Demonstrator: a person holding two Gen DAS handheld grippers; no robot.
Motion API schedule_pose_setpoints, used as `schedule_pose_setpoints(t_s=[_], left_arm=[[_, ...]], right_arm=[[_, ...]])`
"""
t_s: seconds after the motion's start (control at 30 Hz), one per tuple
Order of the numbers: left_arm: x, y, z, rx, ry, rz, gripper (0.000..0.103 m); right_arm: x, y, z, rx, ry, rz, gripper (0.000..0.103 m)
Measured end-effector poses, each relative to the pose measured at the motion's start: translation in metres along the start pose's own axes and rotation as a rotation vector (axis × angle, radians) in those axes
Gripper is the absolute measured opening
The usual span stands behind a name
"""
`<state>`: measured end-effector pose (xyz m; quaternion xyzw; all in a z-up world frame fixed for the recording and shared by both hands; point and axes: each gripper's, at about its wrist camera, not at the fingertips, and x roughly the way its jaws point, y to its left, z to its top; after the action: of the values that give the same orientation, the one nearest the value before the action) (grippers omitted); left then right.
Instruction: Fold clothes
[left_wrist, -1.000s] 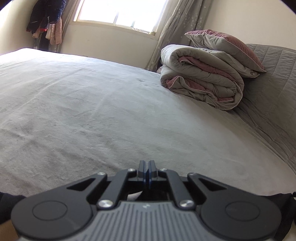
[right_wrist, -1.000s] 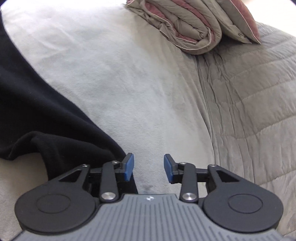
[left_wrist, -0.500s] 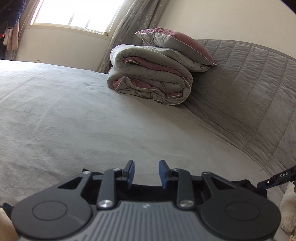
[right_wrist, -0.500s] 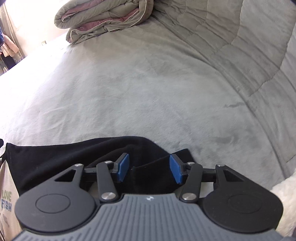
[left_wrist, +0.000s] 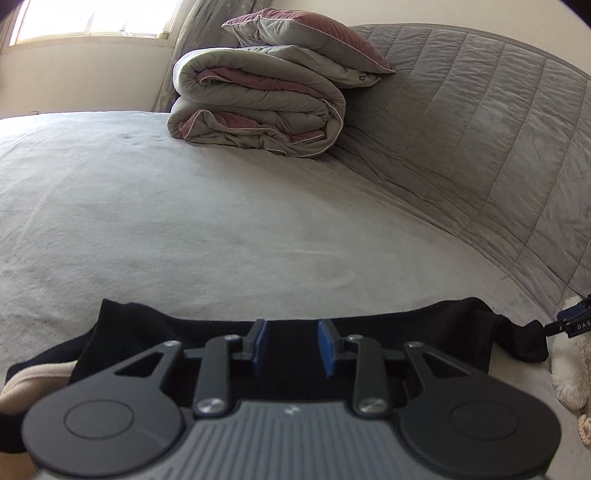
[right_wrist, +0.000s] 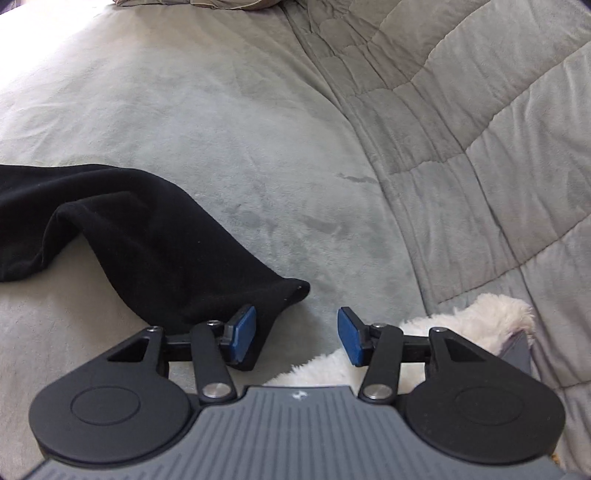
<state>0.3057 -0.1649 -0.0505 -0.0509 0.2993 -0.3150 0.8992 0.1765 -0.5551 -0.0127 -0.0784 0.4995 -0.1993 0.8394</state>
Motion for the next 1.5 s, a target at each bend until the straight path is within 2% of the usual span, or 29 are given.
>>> schedule_pose_setpoints(t_s=[0.1,0.23,0.4,0.43,0.47,0.5,0.6,0.7,0.8,0.93,1.07,1.17,1.2,1.23,1.4,1.5], left_arm=[[-0.003,0.005,0.001,-0.020,-0.018,0.004,0.033],[-0.003,0.015,0.001,-0.063,-0.024,0.028,0.033],[0.000,0.018,-0.001,-0.073,-0.018,0.070,0.033],[0.001,0.018,-0.001,-0.071,-0.016,0.075,0.033],[0.002,0.018,-0.001,-0.070,-0.015,0.081,0.033],[0.002,0.018,-0.002,-0.068,-0.014,0.086,0.033],[0.004,0.018,-0.003,-0.064,-0.011,0.101,0.033],[0.006,0.017,-0.004,-0.060,-0.008,0.116,0.033],[0.007,0.016,-0.005,-0.051,-0.005,0.121,0.033],[0.005,0.010,-0.004,-0.018,-0.013,0.099,0.033],[-0.001,-0.003,-0.003,0.049,-0.033,0.003,0.033],[-0.007,-0.024,-0.004,0.143,-0.042,-0.117,0.032],[-0.009,-0.031,-0.005,0.174,-0.045,-0.157,0.032],[-0.010,-0.038,-0.006,0.205,-0.047,-0.198,0.032],[-0.012,-0.077,-0.014,0.349,-0.028,-0.401,0.032],[-0.004,-0.089,-0.022,0.393,0.003,-0.396,0.032]], right_arm=[[0.000,-0.008,0.008,0.019,-0.043,0.051,0.053],[0.027,-0.008,0.018,-0.002,-0.011,0.048,0.053],[0.069,-0.013,0.020,0.012,0.109,0.067,0.053],[0.070,-0.014,0.020,0.005,0.110,0.096,0.049],[0.069,-0.014,0.020,-0.005,0.110,0.128,0.040],[0.068,-0.014,0.020,-0.014,0.110,0.159,0.012],[0.056,0.001,0.022,-0.165,0.041,0.046,0.004],[0.048,0.012,0.028,-0.286,-0.077,-0.135,0.004],[0.053,0.014,0.036,-0.350,-0.134,-0.242,0.004],[0.072,0.007,0.045,-0.313,-0.159,-0.239,0.005],[0.089,0.006,0.050,-0.226,-0.147,-0.205,0.010],[0.078,0.002,0.050,-0.154,-0.170,-0.190,0.036],[0.070,-0.002,0.049,-0.111,-0.183,-0.169,0.050],[0.062,-0.005,0.049,-0.069,-0.197,-0.149,0.052],[0.029,-0.027,0.032,0.219,-0.179,0.082,0.052],[0.024,-0.020,0.016,0.315,-0.123,0.194,0.052]])
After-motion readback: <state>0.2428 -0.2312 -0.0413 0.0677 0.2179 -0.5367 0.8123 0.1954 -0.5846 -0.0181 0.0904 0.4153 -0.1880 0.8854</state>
